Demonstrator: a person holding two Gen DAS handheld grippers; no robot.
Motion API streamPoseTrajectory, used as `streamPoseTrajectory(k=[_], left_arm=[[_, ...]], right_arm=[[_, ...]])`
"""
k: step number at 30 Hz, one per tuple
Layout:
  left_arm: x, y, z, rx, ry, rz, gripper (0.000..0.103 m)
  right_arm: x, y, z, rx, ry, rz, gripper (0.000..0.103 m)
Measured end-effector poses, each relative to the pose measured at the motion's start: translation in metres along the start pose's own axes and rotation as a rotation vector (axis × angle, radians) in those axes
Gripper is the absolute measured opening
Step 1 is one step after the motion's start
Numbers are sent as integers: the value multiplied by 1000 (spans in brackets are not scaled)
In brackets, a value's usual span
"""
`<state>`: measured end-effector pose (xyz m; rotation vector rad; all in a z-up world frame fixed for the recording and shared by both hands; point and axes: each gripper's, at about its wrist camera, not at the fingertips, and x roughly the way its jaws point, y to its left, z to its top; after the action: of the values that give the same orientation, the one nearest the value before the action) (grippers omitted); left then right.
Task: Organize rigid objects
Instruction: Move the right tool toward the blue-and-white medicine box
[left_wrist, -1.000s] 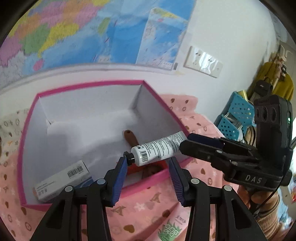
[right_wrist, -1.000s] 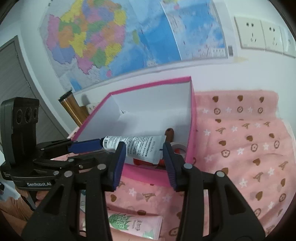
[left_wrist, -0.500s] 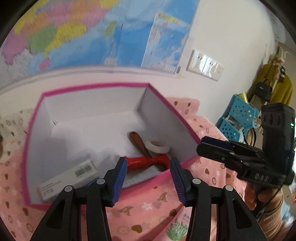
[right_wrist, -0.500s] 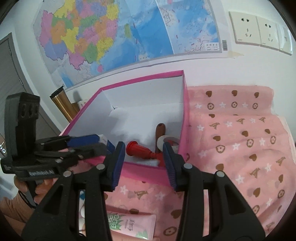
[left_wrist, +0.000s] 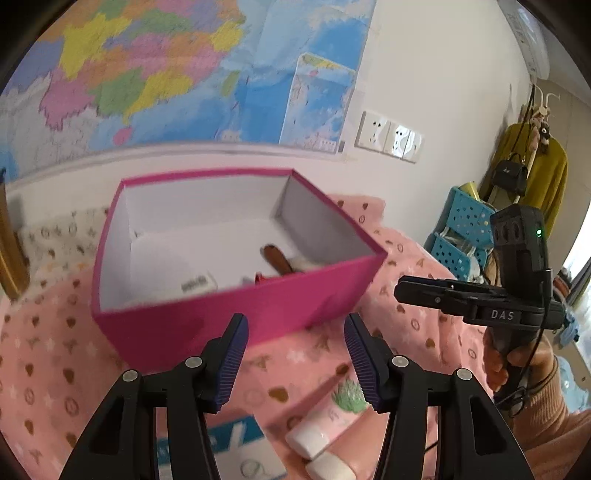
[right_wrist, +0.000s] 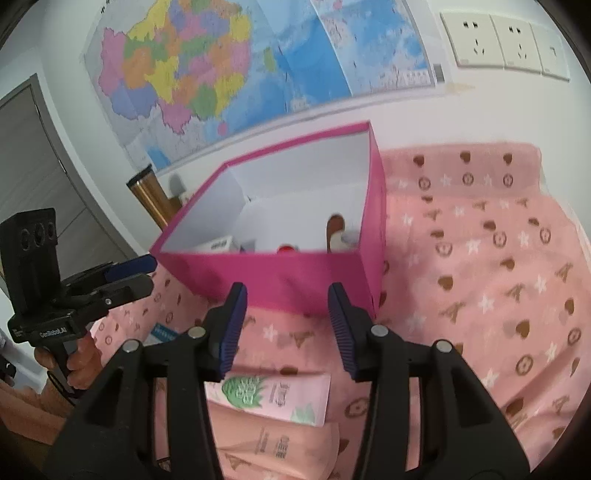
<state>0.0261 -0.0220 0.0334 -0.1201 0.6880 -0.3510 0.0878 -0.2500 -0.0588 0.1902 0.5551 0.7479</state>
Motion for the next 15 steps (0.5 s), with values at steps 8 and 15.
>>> streamPoseTrajectory(k=[8, 15], left_arm=[[13, 7, -31, -49, 88, 11, 55], [19, 4, -49, -65, 150, -14, 55]], right_arm=[[17, -10, -26, 38, 93, 1, 49], [23, -19, -44, 67, 144, -14, 49]])
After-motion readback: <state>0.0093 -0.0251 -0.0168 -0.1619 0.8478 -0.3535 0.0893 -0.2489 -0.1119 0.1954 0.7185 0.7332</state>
